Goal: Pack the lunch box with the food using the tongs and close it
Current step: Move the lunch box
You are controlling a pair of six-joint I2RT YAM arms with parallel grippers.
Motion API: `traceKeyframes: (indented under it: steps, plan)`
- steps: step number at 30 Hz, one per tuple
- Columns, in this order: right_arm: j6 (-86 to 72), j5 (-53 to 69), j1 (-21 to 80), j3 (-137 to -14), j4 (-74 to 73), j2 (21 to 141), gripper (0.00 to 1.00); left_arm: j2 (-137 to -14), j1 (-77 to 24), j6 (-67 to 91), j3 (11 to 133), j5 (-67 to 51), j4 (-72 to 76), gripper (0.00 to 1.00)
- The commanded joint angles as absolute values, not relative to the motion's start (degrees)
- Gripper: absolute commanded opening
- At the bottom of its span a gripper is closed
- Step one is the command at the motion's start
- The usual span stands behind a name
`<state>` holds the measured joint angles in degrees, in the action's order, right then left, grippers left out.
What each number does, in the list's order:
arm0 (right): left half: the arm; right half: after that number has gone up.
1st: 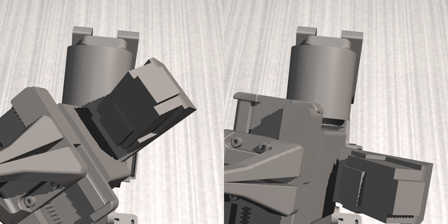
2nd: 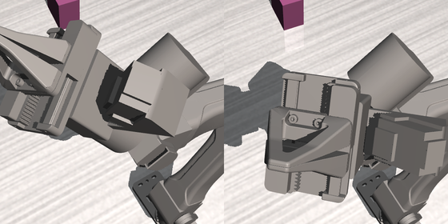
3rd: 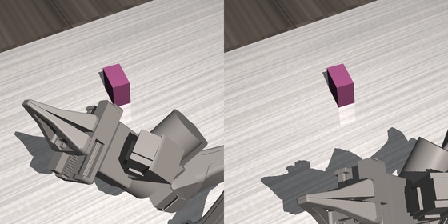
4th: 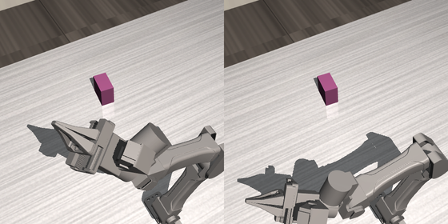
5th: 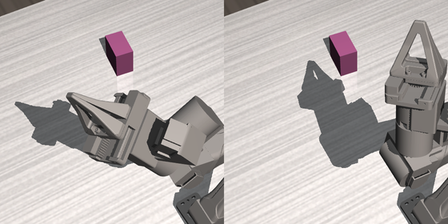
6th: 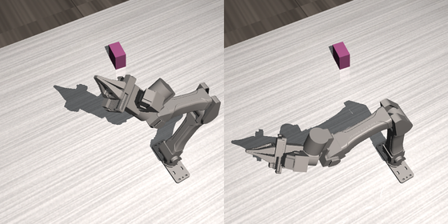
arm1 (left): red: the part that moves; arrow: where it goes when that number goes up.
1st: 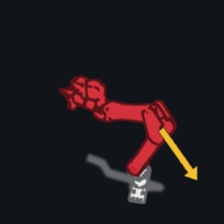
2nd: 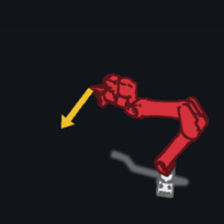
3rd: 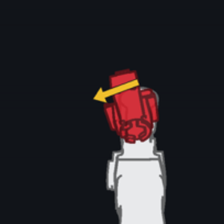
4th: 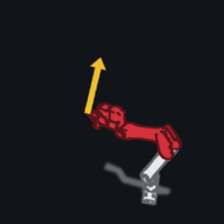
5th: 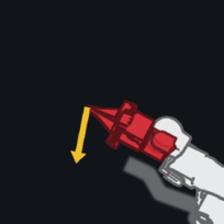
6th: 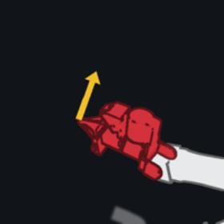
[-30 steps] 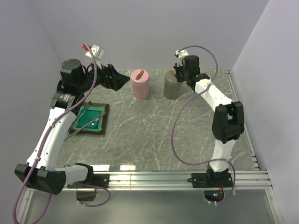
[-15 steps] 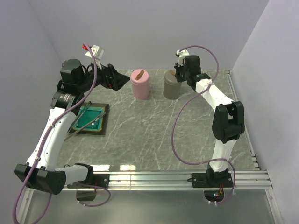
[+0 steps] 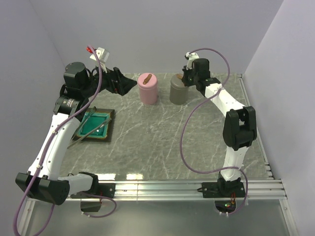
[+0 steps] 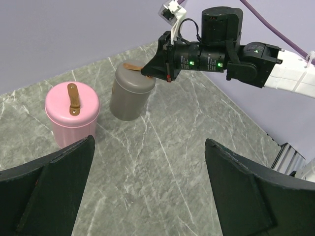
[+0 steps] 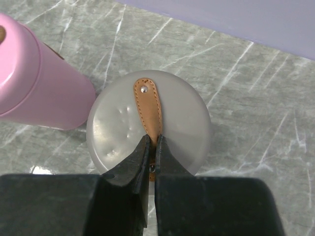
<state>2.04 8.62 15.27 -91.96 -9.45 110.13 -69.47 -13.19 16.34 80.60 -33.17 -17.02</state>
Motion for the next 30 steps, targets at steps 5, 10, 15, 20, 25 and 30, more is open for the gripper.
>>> traceKeyframes:
  steps: [5,10,15,20,25,30]
  plan:
    - [0.2,10.6,18.8,-94.0,-11.9,114.2,0.00,-69.2,-12.9,17.8,80.5,-33.6,-14.9,1.00]
    - [0.1,10.5,20.4,-96.3,-12.3,115.7,0.00,-69.2,-12.9,17.7,80.8,-33.6,-15.0,0.99]
    - [0.2,10.1,21.2,-98.0,-13.4,116.7,0.00,-69.2,-12.8,17.3,80.9,-33.4,-15.5,0.99]
    - [0.4,10.9,21.1,-98.2,-14.2,116.0,0.06,-69.1,-12.8,17.3,80.7,-33.2,-15.9,0.99]
    - [0.7,10.4,21.1,-97.6,-14.2,112.8,0.35,-69.5,-12.4,16.6,81.4,-32.6,-17.4,0.99]
    - [2.2,9.1,21.2,-100.2,-15.5,110.9,0.47,-69.1,-11.8,14.3,81.0,-30.3,-19.1,0.99]
